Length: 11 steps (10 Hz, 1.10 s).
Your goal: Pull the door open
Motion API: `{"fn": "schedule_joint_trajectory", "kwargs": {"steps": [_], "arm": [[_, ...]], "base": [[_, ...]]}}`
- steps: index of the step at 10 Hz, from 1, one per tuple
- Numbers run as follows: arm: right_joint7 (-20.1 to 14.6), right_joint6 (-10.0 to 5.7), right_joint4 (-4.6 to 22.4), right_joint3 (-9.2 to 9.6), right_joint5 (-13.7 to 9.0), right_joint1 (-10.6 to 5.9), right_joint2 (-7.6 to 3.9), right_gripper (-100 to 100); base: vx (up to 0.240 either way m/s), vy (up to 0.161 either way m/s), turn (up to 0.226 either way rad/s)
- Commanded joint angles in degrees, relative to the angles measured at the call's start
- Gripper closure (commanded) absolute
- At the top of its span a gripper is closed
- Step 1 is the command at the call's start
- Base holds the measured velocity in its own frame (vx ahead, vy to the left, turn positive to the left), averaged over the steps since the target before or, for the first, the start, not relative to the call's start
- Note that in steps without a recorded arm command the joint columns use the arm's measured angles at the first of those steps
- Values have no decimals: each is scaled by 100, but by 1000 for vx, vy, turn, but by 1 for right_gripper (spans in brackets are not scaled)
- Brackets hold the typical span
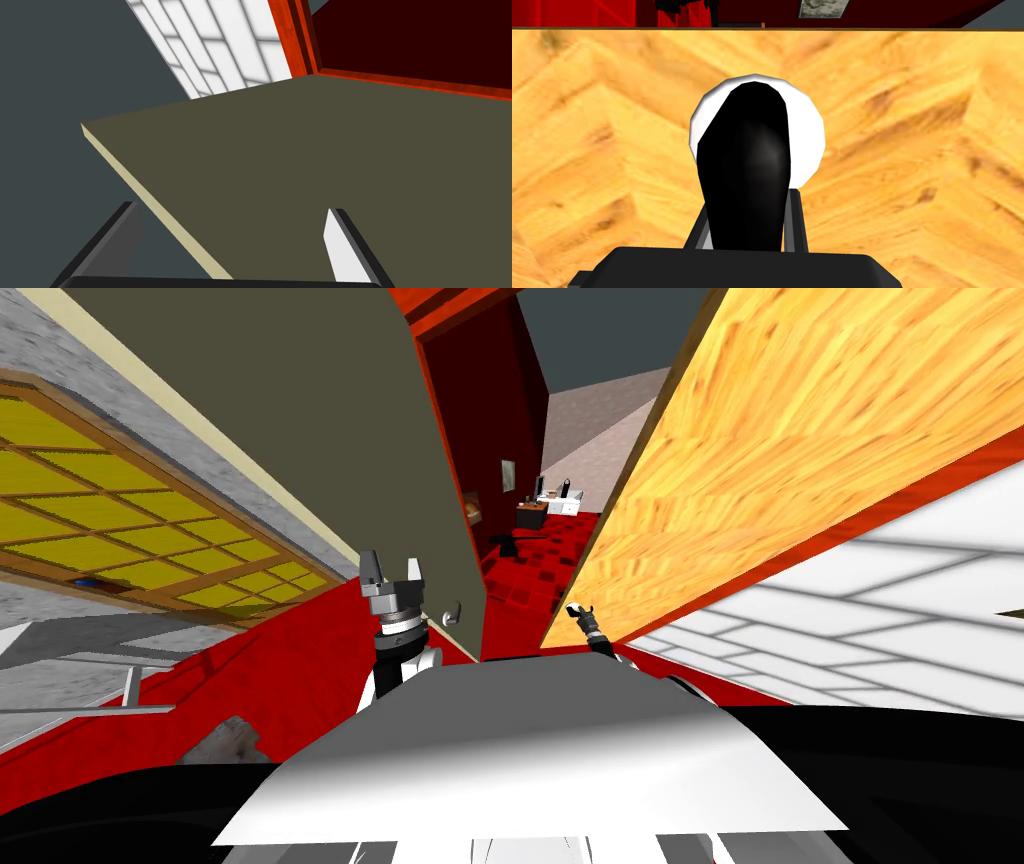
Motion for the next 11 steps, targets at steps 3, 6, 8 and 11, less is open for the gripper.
{"fn": "schedule_joint_trajectory", "kwargs": {"steps": [3, 6, 8, 11], "arm": [[-3, 17, 20, -14, -21, -1, -5, 100], [28, 58, 42, -49, -65, -39, 7, 100], [48, 85, 57, -72, -95, -65, 14, 100], [72, 117, 74, -100, -130, -95, 23, 100]], "base": [[-135, -11, 99], [-238, -82, 249], [-243, -95, 247], [-163, -73, 173]]}}
